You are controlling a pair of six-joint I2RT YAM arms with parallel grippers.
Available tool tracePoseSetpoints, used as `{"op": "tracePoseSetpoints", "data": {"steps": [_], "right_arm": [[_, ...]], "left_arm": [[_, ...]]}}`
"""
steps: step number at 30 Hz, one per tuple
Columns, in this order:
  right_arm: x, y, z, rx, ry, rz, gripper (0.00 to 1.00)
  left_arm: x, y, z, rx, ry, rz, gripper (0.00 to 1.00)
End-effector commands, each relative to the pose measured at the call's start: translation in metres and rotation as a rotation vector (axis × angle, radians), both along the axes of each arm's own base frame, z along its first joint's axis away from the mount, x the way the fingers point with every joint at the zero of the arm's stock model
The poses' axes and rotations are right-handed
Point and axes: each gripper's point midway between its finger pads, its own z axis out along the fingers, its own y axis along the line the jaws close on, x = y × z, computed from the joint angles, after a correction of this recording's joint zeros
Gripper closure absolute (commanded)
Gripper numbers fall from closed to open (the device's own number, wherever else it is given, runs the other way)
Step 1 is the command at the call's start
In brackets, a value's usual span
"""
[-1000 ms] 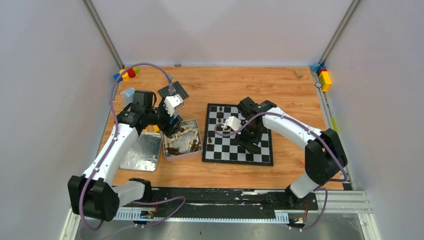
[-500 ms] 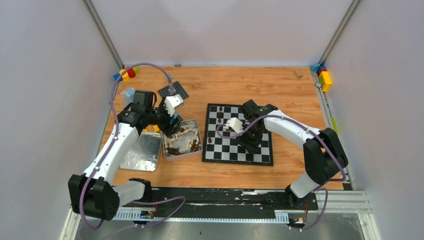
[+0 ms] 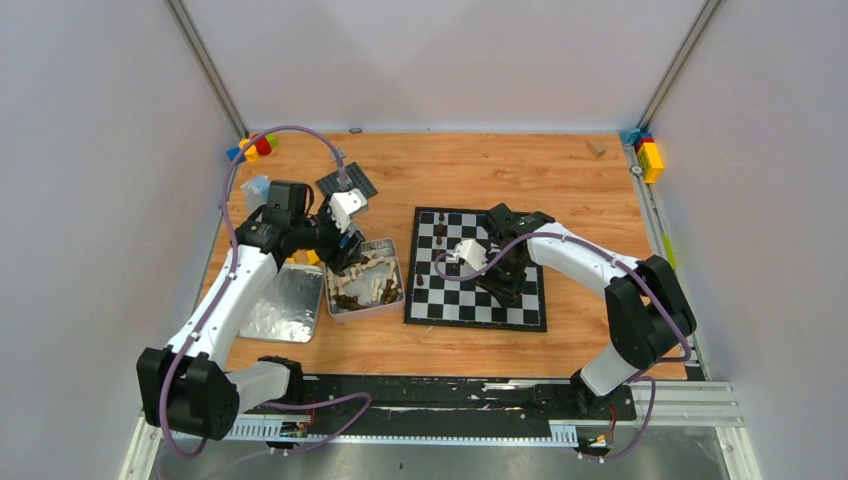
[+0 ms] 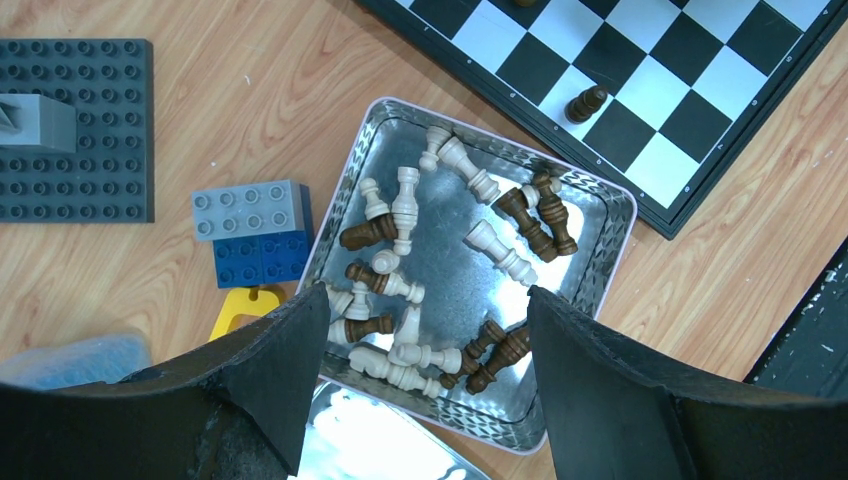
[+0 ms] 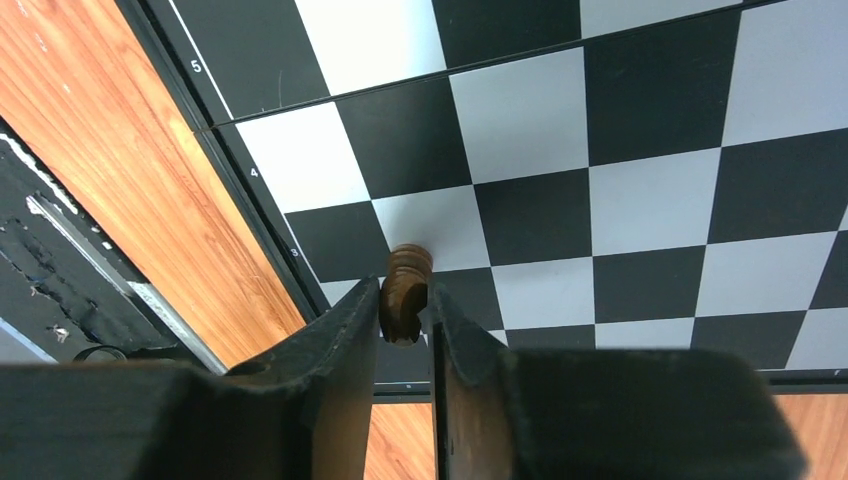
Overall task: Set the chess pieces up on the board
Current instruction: Pick up the chess piece from the chessboard.
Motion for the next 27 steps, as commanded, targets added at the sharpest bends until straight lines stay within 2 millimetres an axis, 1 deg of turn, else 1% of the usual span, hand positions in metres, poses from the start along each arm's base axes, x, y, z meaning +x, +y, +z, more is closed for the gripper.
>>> {"op": "tracePoseSetpoints", "data": {"steps": [1,4,6,10,13,22,27], "right_arm": [[0.004,0.005,0.006,0.034,-0.01,-0.002,0.79],[0.004,0.01,0.012,0.057,-0.008,-0.007,0.89],[0.006,0.019,0.02,0.09,-0.009,-0.014,0.93],[0.008,0.042,0.036,0.144,-0.025,0.004,0.95],[0.009,0.064,0.045,0.175,-0.038,0.024,0.96],[0.011,0.13,0.044,0.195,-0.075,0.099,0.95],[0.015,0.154,0.036,0.16,-0.099,0.129,0.95]], "left_arm": [[0.004,-0.001,0.004,-0.014,-0.017,-0.003,0.2],[0.004,-0.001,0.004,-0.013,-0.018,-0.003,0.2],[0.004,-0.001,0.004,-0.014,-0.019,-0.002,0.2],[0.006,0.0,0.002,-0.015,-0.001,0.022,0.2],[0.008,0.001,-0.003,-0.009,0.015,0.036,0.2],[0.016,0.015,-0.018,0.056,0.05,0.114,0.2],[0.025,0.03,-0.027,0.124,0.048,0.188,0.2]]}}
